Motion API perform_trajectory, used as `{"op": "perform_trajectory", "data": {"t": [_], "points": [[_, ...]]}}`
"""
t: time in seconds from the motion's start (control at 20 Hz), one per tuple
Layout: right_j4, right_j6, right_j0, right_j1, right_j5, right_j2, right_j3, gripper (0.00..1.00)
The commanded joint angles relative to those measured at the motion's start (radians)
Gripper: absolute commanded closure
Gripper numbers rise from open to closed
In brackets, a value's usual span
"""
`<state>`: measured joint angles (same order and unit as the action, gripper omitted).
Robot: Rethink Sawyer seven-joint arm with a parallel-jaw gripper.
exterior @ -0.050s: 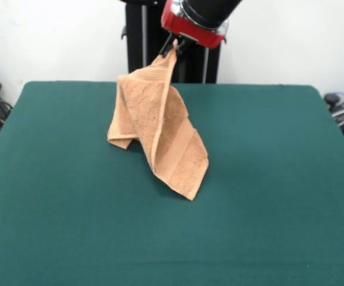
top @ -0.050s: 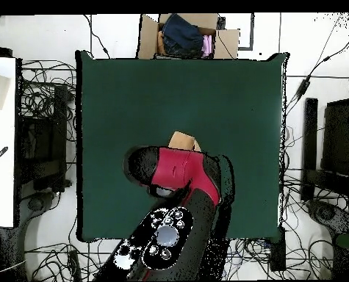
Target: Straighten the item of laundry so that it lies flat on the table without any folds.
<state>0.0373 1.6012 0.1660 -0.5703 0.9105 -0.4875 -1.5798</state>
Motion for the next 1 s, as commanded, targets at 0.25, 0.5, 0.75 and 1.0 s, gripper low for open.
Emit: {"op": "perform_trajectory", "data": {"t": [0.25,0.5,0.75,1.0], "points": [[-0.003,0.018,-0.035,-0.047,0.154,0.15,0.026,1.0],[0.002,0.016,-0.041,-0.056,0.18,0.155,0.032,1.0],[0.004,0.012,-0.047,-0.063,0.217,0.16,0.045,1.0],[0.005,0.004,-0.055,-0.071,0.249,0.166,0.056,1.0]]}}
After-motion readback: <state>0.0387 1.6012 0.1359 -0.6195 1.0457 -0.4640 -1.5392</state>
